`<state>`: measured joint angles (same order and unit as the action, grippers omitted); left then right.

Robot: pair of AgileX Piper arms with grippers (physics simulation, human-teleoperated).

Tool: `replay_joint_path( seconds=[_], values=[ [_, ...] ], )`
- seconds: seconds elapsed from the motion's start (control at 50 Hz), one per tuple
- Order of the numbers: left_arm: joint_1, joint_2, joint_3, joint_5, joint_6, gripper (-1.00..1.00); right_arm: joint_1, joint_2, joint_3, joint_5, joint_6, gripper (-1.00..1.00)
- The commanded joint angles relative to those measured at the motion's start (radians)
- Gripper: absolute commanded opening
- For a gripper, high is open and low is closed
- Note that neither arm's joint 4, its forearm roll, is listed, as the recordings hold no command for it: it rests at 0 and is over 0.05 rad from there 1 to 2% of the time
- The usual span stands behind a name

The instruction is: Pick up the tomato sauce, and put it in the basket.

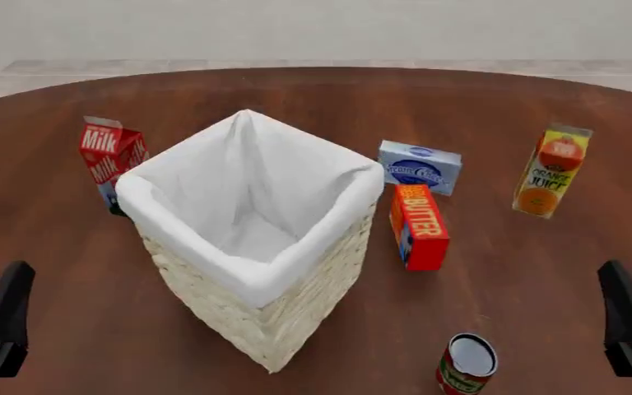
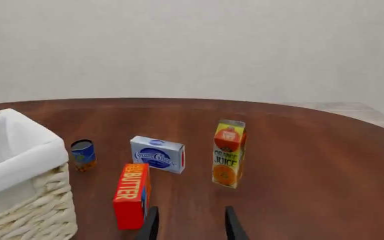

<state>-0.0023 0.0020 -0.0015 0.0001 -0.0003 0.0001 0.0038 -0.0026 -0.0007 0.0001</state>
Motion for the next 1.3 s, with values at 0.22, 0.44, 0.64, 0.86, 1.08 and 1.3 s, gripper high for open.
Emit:
replay_joint_path(
  seconds=[0.22,0.44,0.64,0.86,1.08,1.3],
  values=[
    [0.002,0.004,-0.001,-0.002,0.006,1.00,0.000,0.004,-0.003,0.000,0.000,1.00],
    [0.002,0.004,0.000,-0.002,0.008,1.00,0.000,0.003,-0.004,0.002,0.000,1.00],
    [0.002,0.005,0.000,-0.005,0.011,1.00,0.049,0.110,-0.069,0.003,-0.031,1.00],
    [0.004,0.003,0.000,-0.003,0.012,1.00,0.126,0.278,-0.322,0.229,0.008,1.00],
    [0.004,0.004,0.000,-0.004,0.013,1.00,0.233,0.444,-0.550,0.433,0.039,1.00],
    [0.004,0.003,0.000,-0.004,0.015,1.00,0.300,0.580,-0.778,0.693,-0.014,1.00]
  ],
)
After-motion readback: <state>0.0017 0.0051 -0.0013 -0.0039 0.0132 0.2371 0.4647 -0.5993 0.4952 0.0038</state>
